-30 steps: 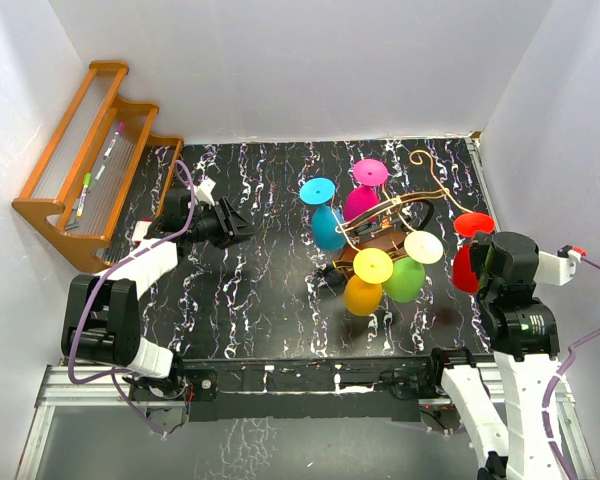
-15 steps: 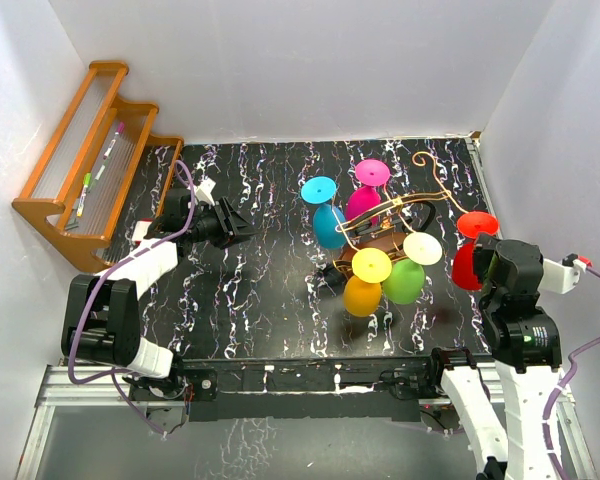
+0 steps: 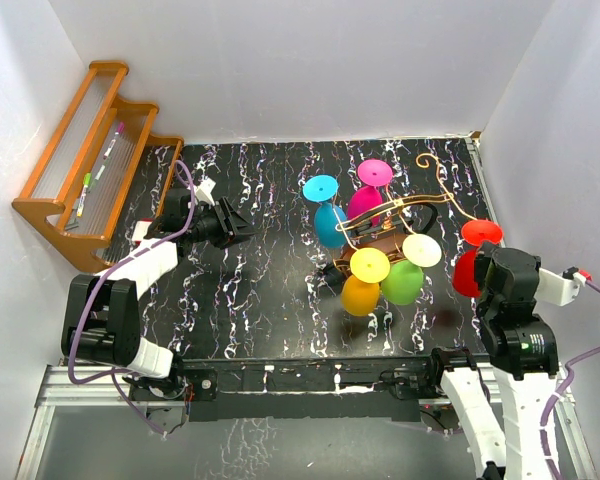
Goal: Take the wine glass off the wine glass rack
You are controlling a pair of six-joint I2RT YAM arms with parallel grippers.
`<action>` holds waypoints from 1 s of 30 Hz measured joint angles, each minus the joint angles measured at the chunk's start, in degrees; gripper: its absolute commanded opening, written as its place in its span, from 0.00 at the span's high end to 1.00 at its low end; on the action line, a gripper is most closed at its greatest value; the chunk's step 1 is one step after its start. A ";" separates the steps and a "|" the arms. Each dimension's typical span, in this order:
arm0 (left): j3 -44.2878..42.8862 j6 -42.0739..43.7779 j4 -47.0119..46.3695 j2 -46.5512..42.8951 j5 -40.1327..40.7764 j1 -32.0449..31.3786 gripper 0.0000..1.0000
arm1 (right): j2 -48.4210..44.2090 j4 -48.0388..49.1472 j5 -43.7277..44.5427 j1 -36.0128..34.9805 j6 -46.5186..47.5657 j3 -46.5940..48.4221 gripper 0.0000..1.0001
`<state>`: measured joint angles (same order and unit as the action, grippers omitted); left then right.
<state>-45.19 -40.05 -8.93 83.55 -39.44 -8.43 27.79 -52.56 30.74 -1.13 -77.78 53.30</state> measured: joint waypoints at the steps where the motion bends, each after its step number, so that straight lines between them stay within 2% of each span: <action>1: 0.00 -0.02 0.00 0.00 0.02 0.00 0.54 | -0.55 0.22 0.44 0.00 -0.26 -0.74 0.92; 23: 0.00 0.00 -0.02 0.46 0.00 0.00 0.54 | -3.13 11.41 1.86 0.00 2.64 -5.99 0.92; 30: 0.00 0.00 0.00 0.46 0.00 0.00 0.54 | -1.25 16.41 -2.01 0.00 3.87 -7.37 0.92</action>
<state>-45.19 -40.05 -8.93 84.01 -39.44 -8.43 26.55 -36.14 28.73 -1.13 -73.91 45.93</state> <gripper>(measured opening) 0.460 0.087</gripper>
